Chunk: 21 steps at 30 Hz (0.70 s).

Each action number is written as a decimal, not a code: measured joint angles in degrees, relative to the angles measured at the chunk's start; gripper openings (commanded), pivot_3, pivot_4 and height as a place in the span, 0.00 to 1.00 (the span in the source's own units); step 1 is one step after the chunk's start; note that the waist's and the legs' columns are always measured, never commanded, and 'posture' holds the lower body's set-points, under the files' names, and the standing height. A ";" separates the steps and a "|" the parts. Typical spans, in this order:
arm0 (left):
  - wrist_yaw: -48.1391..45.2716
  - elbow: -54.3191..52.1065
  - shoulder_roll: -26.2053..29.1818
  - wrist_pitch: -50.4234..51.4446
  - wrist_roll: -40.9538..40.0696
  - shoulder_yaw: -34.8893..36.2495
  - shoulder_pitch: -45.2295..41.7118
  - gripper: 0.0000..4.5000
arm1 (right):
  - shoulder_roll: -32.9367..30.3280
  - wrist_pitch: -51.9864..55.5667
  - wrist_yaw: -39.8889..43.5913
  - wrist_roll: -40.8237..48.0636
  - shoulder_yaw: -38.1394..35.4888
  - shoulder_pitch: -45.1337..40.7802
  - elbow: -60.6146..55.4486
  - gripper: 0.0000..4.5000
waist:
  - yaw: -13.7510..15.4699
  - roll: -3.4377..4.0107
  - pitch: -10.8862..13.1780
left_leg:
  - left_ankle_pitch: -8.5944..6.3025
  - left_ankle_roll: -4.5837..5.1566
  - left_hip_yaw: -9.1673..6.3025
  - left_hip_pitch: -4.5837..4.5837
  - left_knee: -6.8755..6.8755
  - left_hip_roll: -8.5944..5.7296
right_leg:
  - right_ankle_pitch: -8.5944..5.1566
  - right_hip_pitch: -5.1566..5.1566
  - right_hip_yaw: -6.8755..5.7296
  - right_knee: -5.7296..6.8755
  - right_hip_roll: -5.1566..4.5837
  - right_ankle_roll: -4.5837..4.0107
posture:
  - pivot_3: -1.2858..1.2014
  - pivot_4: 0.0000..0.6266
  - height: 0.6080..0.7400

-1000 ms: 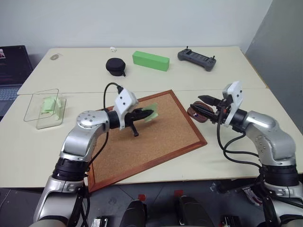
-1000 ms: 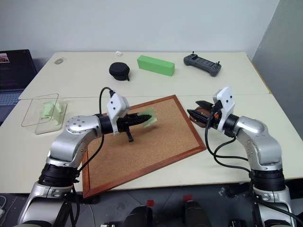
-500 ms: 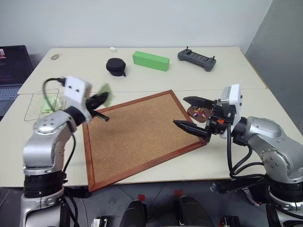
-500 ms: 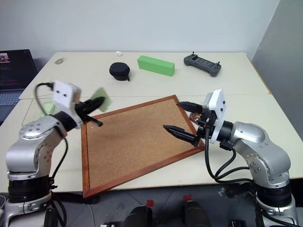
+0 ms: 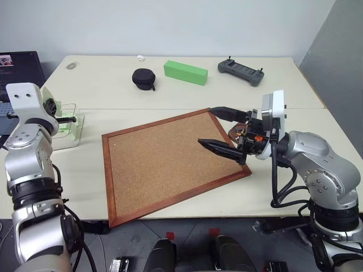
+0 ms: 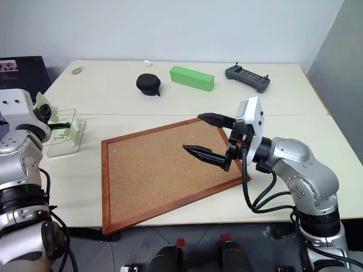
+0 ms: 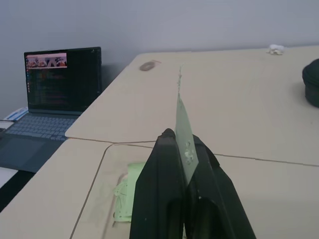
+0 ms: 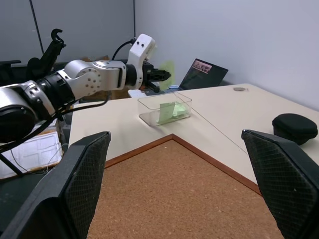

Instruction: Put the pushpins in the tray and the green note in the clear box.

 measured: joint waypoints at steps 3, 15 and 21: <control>1.94 8.66 1.40 -4.14 0.74 0.01 -1.59 0.00 | -0.02 0.12 -1.00 0.00 0.08 0.01 -0.05 0.99 | -0.28 0.00 0.00 | 0.00 0.00 0.03 0.01 -0.01 0.00 | 0.00 -0.03 0.01 0.02 -0.01 0.00 | 0.52 0.24 1.00; 2.04 22.98 2.23 -12.55 0.78 -1.07 -5.00 0.49 | -0.31 2.16 -5.05 2.07 0.04 -0.38 -1.81 1.00 | -0.20 -0.03 -0.02 | 0.00 0.00 -0.03 -0.03 0.00 -0.02 | 0.00 -0.04 -0.05 0.05 -0.10 -0.01 | 0.52 0.24 1.00; 1.79 24.37 2.53 -13.68 0.72 -1.34 -5.73 0.74 | -0.39 2.78 -5.98 2.24 0.04 -0.62 -1.81 1.00 | -0.25 -0.04 -0.02 | 0.00 0.00 -0.04 -0.02 0.00 -0.03 | 0.00 -0.05 -0.06 0.05 -0.10 -0.01 | 0.52 0.24 1.00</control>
